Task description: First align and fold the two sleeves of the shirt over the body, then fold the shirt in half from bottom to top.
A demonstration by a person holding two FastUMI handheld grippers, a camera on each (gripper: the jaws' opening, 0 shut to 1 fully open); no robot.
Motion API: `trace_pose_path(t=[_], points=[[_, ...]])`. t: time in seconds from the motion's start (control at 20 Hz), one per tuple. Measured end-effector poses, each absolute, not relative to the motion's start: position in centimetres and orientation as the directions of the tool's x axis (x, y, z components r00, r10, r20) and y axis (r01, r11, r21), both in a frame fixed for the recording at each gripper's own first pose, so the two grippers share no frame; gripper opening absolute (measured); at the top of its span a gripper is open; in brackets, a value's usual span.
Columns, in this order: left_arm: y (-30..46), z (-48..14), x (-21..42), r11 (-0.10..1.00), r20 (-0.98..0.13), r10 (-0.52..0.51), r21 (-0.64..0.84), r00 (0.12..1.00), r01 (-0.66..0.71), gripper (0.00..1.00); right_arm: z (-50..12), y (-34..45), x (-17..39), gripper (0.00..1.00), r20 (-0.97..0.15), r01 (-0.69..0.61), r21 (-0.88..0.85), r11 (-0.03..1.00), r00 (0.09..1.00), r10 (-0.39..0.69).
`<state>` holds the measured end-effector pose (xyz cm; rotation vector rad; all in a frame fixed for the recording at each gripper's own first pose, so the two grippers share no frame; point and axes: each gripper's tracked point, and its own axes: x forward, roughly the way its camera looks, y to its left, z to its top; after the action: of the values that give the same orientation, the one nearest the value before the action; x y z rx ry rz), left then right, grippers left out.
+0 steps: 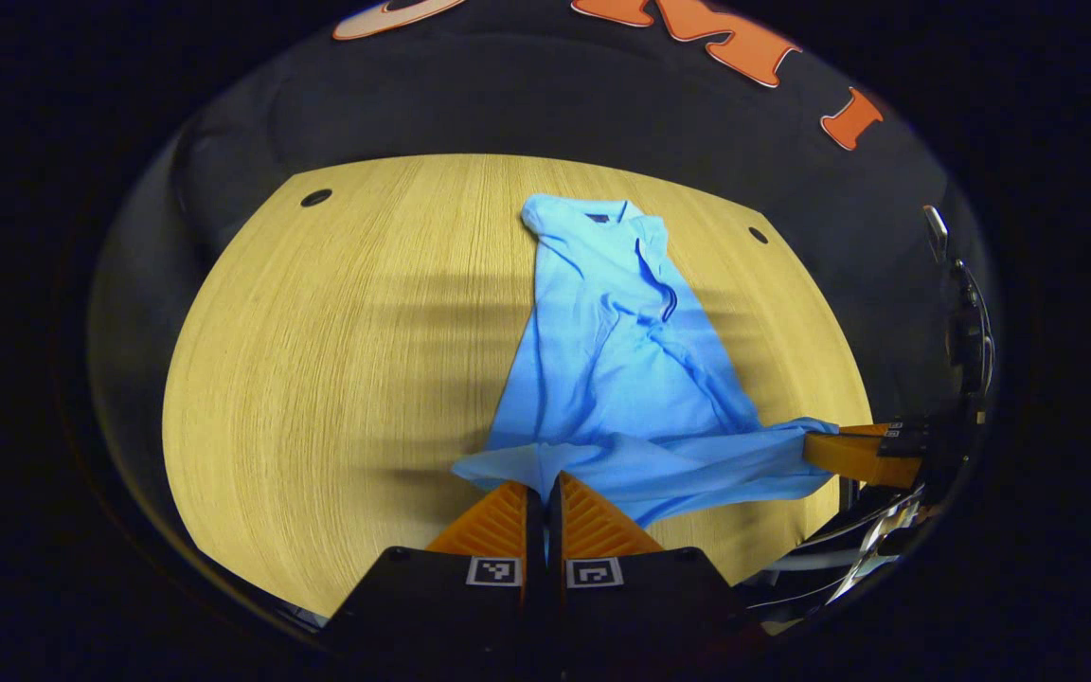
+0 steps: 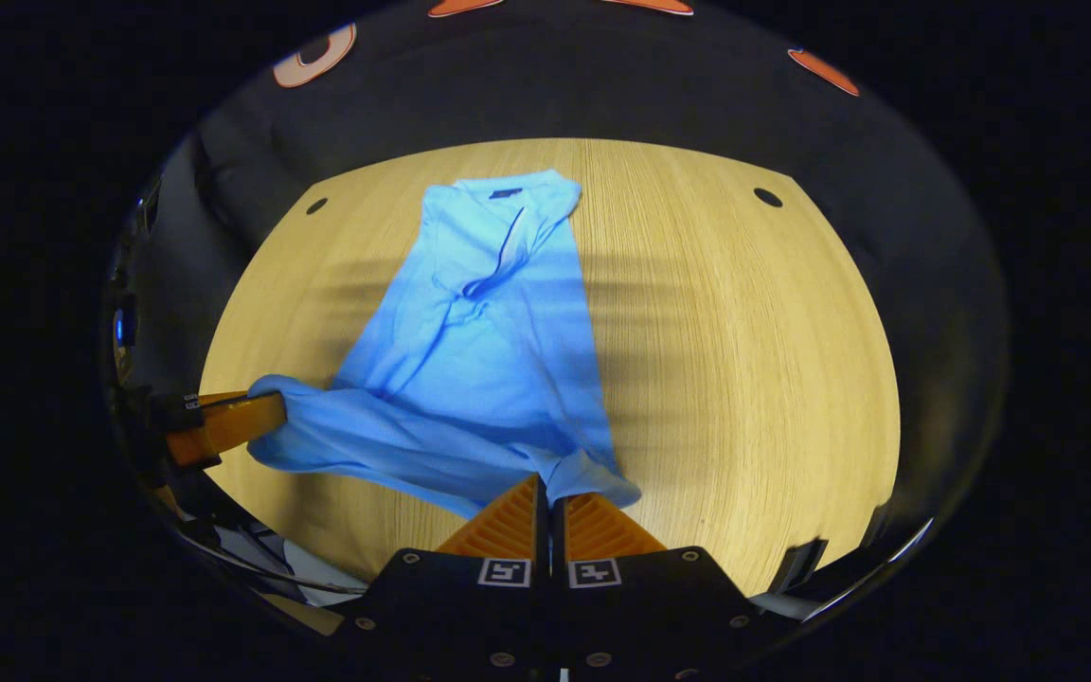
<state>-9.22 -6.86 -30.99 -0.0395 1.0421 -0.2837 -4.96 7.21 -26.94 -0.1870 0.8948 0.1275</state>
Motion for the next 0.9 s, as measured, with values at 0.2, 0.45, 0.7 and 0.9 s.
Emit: trace_pose_path(t=[0.2, 0.45, 0.7, 0.9], points=[[-8.0, -29.8, -3.7, 0.964, -0.830, -0.252, -0.172, 0.498, 0.203, 0.03, -24.5, 7.6, 0.3, 0.00, -0.755, -0.190, -0.132, 0.973, 0.655, 0.026], [-8.8, -29.5, 2.3, 0.964, -0.825, -0.255, -0.176, 0.505, 0.200, 0.03, -22.5, 8.2, 6.5, 0.00, -0.744, -0.192, -0.120, 0.974, 0.667, 0.040], [-10.1, -29.5, 8.7, 0.964, -0.822, -0.256, -0.176, 0.508, 0.201, 0.04, -20.6, 8.4, 12.5, 0.00, -0.734, -0.191, -0.114, 0.975, 0.678, 0.047], [-10.4, -30.0, 12.9, 0.968, -0.824, -0.242, -0.165, 0.513, 0.191, 0.04, -20.5, 8.8, 17.5, 0.00, -0.731, -0.181, -0.104, 0.978, 0.681, 0.049]])
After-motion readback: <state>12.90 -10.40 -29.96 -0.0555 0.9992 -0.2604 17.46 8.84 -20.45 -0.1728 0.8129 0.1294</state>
